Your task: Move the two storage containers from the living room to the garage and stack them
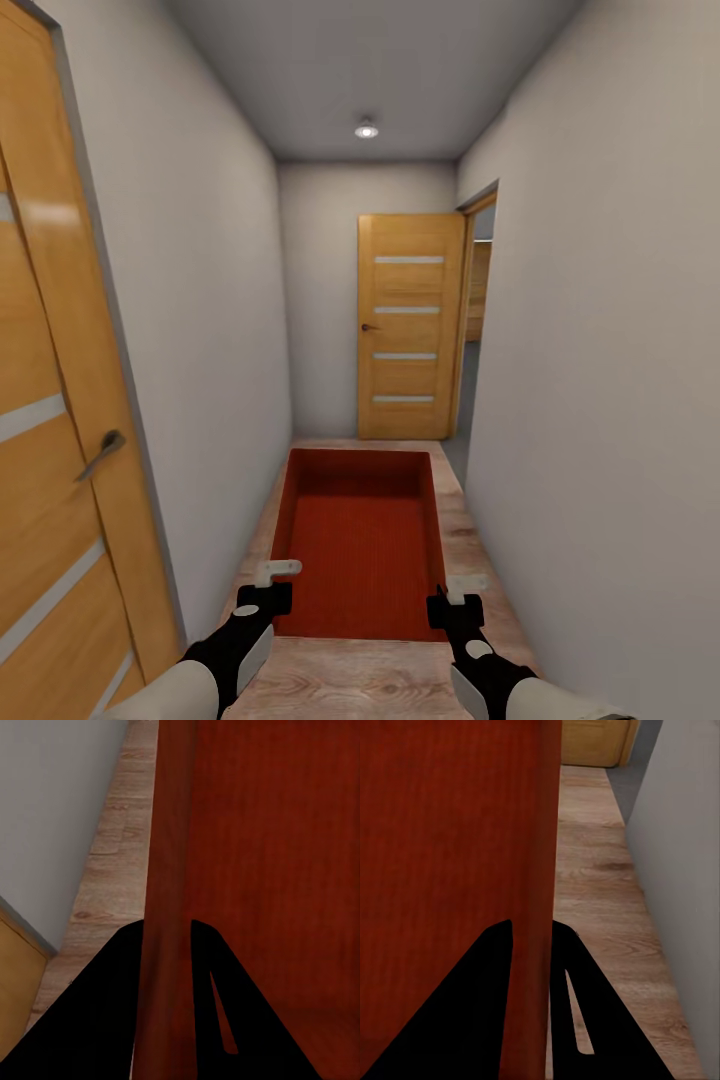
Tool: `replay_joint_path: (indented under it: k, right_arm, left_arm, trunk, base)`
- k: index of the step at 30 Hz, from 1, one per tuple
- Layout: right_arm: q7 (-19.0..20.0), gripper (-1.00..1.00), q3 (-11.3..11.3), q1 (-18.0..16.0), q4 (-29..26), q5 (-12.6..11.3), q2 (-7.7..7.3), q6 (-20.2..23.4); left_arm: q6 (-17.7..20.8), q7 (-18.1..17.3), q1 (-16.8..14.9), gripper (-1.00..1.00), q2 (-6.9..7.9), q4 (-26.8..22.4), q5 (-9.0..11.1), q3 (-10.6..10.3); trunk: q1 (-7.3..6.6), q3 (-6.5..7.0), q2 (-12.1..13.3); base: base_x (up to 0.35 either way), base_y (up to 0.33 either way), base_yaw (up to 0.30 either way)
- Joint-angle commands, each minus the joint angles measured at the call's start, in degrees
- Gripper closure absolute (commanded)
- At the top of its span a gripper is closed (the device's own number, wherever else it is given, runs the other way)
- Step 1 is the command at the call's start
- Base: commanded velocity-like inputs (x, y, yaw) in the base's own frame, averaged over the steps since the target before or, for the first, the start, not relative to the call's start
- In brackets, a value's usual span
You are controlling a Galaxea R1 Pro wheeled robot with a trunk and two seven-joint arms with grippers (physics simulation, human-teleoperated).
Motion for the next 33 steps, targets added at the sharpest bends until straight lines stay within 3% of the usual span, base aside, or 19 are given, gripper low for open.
replay_joint_path:
  k: [1,33]
  right_arm:
    - [-1.22,1.00,-1.90,-0.11,-0.14,-0.90,0.00,-0.58]
    - [-1.22,1.00,-1.90,-0.11,-0.14,-0.90,0.00,-0.58]
  left_arm:
    - [-0.18,3.57,-0.03,1.00,0.03,0.22,-0.10,0.74]
    - [-0.26,3.57,-0.03,1.00,0.03,0.20,-0.10,0.74]
  trunk:
    - [0.04,-0.09,-0.06]
    - [0.04,-0.09,-0.06]
  base:
    - [0.322,0.000,0.000]
    - [0.322,0.000,0.000]
